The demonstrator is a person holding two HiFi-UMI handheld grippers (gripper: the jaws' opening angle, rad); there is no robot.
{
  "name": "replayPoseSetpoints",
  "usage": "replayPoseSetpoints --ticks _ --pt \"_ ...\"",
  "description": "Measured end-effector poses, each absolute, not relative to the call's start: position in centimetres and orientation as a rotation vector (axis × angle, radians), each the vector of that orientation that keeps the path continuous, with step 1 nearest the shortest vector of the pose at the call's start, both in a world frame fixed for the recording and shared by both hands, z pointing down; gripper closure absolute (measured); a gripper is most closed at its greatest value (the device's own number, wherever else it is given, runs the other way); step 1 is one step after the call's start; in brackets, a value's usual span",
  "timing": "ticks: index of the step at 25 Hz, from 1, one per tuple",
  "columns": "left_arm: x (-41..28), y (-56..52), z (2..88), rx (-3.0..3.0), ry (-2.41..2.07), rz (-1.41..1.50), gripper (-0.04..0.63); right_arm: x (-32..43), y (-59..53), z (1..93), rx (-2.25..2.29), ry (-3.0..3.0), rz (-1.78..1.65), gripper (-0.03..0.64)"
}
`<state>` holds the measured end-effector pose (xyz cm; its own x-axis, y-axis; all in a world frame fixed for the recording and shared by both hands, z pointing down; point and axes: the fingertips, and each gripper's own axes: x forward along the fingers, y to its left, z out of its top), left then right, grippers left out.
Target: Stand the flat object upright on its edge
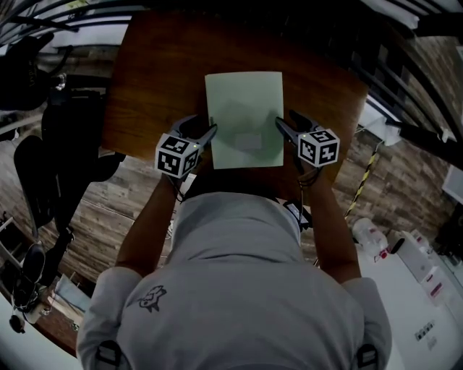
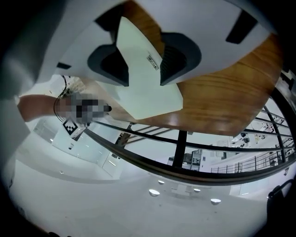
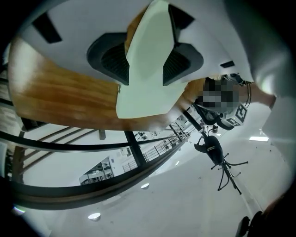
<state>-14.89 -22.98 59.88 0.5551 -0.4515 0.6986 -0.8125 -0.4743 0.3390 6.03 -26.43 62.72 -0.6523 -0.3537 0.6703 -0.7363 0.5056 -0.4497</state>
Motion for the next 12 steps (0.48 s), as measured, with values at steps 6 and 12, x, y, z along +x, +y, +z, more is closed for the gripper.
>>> replayPoseSetpoints --ticks 6,12 --pt "-15.1 -23.0 62.6 2.048 -0.985 0.685 0.348 5.5 -26.6 64.3 0.874 -2.219 1.092 0.399" --pt "-15.5 -23.2 64.4 1.981 -0.982 0.677 0.341 5.3 -26.9 65.6 0.853 -2.179 1.115 0.397"
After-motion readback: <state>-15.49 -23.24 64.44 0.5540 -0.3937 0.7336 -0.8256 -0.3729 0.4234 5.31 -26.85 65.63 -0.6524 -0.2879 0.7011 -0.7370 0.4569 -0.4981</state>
